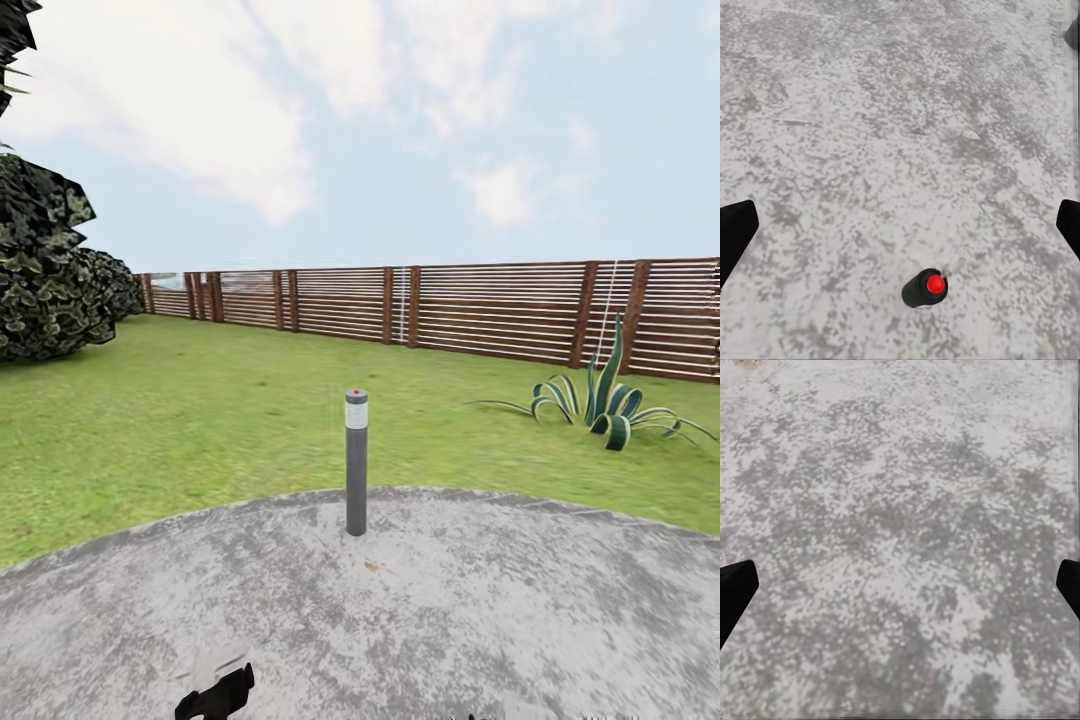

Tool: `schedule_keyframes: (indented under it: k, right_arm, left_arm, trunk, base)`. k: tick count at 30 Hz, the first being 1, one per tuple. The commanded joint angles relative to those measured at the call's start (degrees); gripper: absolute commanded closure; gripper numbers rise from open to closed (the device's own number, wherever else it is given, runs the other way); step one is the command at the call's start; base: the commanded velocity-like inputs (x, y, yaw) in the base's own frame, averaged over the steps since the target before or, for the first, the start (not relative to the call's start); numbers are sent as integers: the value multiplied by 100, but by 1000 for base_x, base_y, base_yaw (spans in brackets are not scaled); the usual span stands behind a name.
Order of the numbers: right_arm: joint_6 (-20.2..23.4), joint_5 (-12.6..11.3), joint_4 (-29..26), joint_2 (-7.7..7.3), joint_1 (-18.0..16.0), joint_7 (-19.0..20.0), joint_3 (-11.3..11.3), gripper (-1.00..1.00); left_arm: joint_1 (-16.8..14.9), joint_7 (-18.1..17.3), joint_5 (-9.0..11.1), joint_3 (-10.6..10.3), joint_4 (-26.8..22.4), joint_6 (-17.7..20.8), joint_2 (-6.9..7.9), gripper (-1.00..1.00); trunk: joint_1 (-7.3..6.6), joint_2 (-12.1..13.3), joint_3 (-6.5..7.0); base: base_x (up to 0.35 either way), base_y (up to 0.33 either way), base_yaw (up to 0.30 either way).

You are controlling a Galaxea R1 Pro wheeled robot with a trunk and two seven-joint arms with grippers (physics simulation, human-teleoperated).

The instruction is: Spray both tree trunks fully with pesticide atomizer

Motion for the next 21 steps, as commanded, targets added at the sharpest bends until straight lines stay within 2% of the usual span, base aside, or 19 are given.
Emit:
schedule_keyframes:
  k: [1,9,21]
  right_arm:
    - [-24,-2,5,4,-5,-4,-25,-100]
    - [-24,-2,6,-3,-5,-4,-32,-100]
    - [-24,-2,2,-5,-5,-4,-34,-100]
  left_arm:
    - [-1,27,41,-49,-1,-15,1,-100]
    - [-2,25,39,-49,-1,-15,1,-100]
    - [-1,26,33,-49,-1,-15,1,-100]
  trunk:
    - [-1,-3,-5]
    - [-1,-3,17]
    - [-1,-3,56]
  base:
    - [23,269,-253]
    - [149,236,-270]
    - [22,27,-248]
